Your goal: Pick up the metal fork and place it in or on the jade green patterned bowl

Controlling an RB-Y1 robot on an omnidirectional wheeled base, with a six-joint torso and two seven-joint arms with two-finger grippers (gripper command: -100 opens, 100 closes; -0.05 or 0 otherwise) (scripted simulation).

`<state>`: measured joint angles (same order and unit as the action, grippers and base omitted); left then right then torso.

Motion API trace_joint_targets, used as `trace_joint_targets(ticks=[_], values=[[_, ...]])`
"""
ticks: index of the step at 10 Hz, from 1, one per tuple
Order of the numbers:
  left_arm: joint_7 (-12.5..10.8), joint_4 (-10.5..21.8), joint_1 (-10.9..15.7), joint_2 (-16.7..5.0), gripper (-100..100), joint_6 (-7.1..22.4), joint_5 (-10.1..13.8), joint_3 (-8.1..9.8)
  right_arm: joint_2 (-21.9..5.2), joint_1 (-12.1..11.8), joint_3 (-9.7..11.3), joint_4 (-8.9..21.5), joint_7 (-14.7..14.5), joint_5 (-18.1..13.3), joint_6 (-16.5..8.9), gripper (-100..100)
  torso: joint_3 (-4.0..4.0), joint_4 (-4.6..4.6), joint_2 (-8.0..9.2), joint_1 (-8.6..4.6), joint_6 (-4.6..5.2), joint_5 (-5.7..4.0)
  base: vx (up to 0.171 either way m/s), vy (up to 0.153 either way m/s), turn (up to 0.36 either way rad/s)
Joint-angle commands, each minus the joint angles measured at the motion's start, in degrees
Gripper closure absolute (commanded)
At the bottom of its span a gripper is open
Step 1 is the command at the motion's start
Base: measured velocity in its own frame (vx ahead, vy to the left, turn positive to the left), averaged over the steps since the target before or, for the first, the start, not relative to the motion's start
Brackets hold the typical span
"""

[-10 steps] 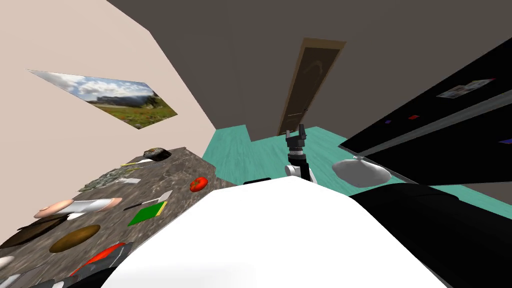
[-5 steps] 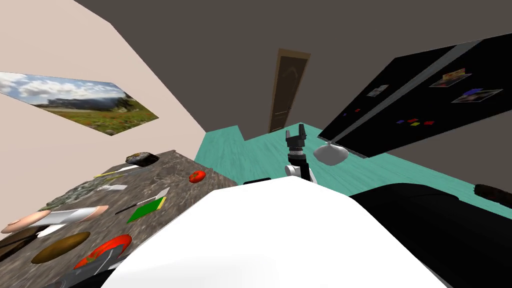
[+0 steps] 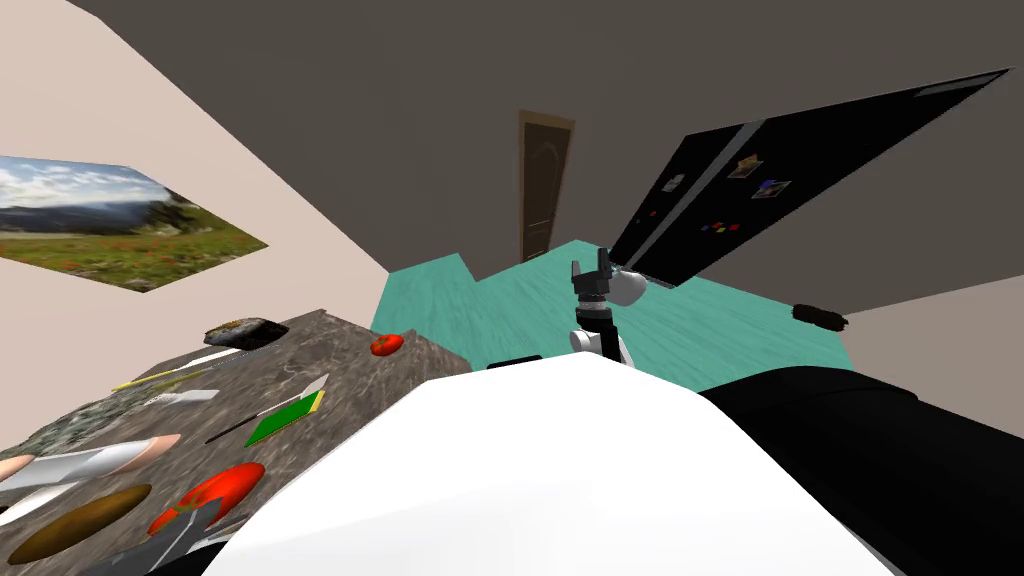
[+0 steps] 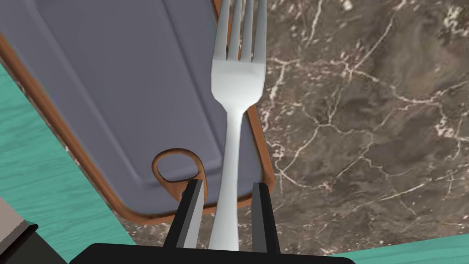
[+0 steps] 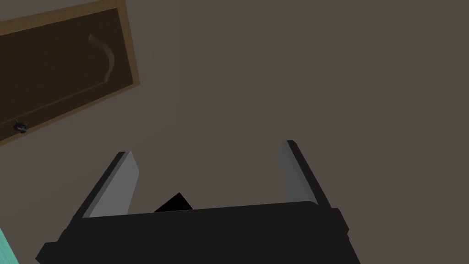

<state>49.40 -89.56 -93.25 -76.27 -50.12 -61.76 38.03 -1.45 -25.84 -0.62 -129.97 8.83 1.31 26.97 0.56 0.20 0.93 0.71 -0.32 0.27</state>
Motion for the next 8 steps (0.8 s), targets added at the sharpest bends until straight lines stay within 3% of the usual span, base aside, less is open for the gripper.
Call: trace_joint_targets(ticks=[1, 4, 5, 6, 8], values=[[-0.3, 0.9, -0.1, -0.3, 100, -0.3, 1.0, -0.28, 0.0, 0.0, 0.0, 0.0, 0.0, 0.0, 0.0, 0, 0.0, 0.0, 0.0, 0.0, 0.0, 0.0, -0.229, -0.019, -0.173], [-1.5, 4.4, -0.7, -1.3, 100, -1.8, 4.6, -0.47, 0.0, 0.0, 0.0, 0.0, 0.0, 0.0, 0.0, 0, -0.01, 0.0, -0.05, 0.1, -0.16, 0.04, -0.242, -0.035, -0.247], [-2.2, 6.2, -0.9, -1.8, 100, -2.8, 6.3, -0.74, 0.0, 0.0, 0.0, 0.0, 0.0, 0.0, 0.0, 0, 0.03, 0.0, 0.05, 0.11, -0.13, 0.02, -0.346, -0.022, -0.426], [-2.2, 6.2, -0.9, -1.8, 100, -2.8, 6.3, -0.74, 0.0, 0.0, 0.0, 0.0, 0.0, 0.0, 0.0, 0, 0.16, 0.04, 0.28, 0.17, -0.09, 0.04, -0.276, 0.004, -0.242], [-3.8, 9.9, -1.1, -2.9, 100, -5.1, 9.5, -1.61, 0.0, 0.0, 0.0, 0.0, 0.0, 0.0, 0.0, 0, 0.14, 0.04, 0.25, 0.4, -0.2, 0.08, -0.319, 0.002, -0.318]])
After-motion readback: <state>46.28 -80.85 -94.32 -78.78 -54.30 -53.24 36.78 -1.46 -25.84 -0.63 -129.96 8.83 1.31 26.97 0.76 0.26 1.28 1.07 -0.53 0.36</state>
